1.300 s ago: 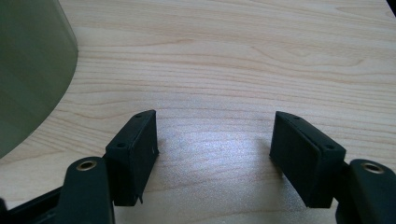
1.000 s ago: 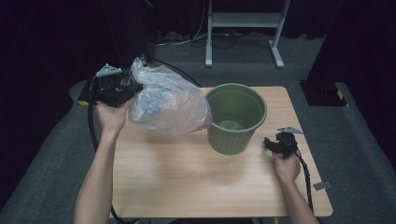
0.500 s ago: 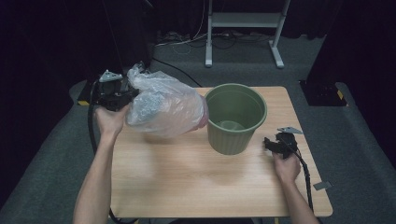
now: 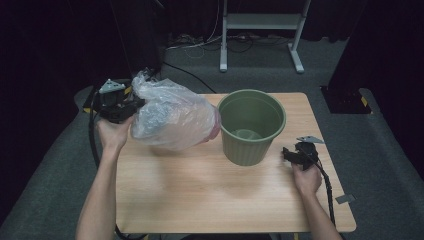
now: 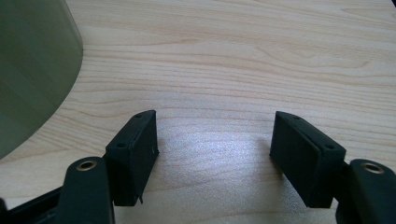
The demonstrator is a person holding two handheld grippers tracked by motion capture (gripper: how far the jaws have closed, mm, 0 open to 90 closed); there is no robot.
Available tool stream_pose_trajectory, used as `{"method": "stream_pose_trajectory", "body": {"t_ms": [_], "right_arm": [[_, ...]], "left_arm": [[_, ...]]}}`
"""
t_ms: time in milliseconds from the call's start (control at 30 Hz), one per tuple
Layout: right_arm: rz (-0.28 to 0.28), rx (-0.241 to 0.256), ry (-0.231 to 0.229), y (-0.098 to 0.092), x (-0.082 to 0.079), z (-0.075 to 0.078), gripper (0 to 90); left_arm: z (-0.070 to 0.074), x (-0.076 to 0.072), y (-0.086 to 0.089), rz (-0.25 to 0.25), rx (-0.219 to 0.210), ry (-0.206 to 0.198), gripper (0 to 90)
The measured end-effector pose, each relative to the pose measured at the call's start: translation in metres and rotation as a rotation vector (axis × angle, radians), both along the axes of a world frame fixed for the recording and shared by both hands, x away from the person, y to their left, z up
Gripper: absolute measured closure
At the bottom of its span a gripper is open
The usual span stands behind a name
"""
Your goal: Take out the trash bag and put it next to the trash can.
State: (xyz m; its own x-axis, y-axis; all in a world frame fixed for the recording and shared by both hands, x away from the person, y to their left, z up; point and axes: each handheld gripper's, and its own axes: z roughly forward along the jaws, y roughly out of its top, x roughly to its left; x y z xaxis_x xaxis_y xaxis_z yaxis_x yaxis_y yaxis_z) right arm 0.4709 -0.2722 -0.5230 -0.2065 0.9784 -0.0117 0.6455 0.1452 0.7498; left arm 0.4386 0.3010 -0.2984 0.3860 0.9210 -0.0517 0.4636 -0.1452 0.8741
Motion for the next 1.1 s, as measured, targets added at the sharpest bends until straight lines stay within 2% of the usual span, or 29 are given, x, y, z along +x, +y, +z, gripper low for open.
{"method": "stream_pose_trajectory", "body": {"t_ms": [133,200,267,400,533,767,867,900,967,1000,1067,1100], "right_arm": [[0.0,0.0,0.0,0.0,0.0,0.0,31.8],[0.001,0.0,0.0,0.0,0.0,0.0,31.8],[0.001,0.0,0.0,0.0,0.0,0.0,31.8],[0.001,0.0,0.0,0.0,0.0,0.0,31.8],[0.002,-0.002,-0.001,0.0,0.0,0.0,31.8],[0.001,-0.001,-0.001,0.0,0.0,0.0,31.8],[0.001,-0.001,0.0,0.0,0.0,0.0,31.8],[0.002,-0.002,-0.001,0.0,0.0,0.0,31.8],[0.001,-0.001,0.0,0.0,0.0,0.0,31.8],[0.002,-0.002,-0.001,0.0,0.0,0.0,31.8],[0.001,-0.001,0.0,0.0,0.0,0.0,31.8],[0.001,-0.001,0.0,0.0,0.0,0.0,31.8]], "left_arm": [[-0.003,-0.002,0.003,-0.009,-0.034,0.006,90.0],[-0.004,-0.002,0.001,-0.011,-0.029,0.009,90.0],[-0.007,-0.002,-0.002,-0.019,0.003,0.012,90.0],[-0.007,-0.006,0.003,-0.021,0.0,0.007,90.0],[-0.009,-0.013,0.012,-0.012,-0.023,0.006,90.0],[-0.015,-0.008,0.007,-0.023,-0.03,0.014,90.0],[-0.017,-0.006,0.003,-0.03,-0.009,0.018,90.0],[-0.021,-0.004,0.003,-0.025,0.024,0.03,90.0],[-0.023,-0.003,0.004,-0.024,0.032,0.036,90.0],[-0.032,-0.001,0.007,-0.009,0.049,0.061,90.0],[-0.036,0.0,0.008,-0.007,0.053,0.073,90.0],[-0.045,0.002,0.007,-0.005,0.059,0.088,90.0]]}}
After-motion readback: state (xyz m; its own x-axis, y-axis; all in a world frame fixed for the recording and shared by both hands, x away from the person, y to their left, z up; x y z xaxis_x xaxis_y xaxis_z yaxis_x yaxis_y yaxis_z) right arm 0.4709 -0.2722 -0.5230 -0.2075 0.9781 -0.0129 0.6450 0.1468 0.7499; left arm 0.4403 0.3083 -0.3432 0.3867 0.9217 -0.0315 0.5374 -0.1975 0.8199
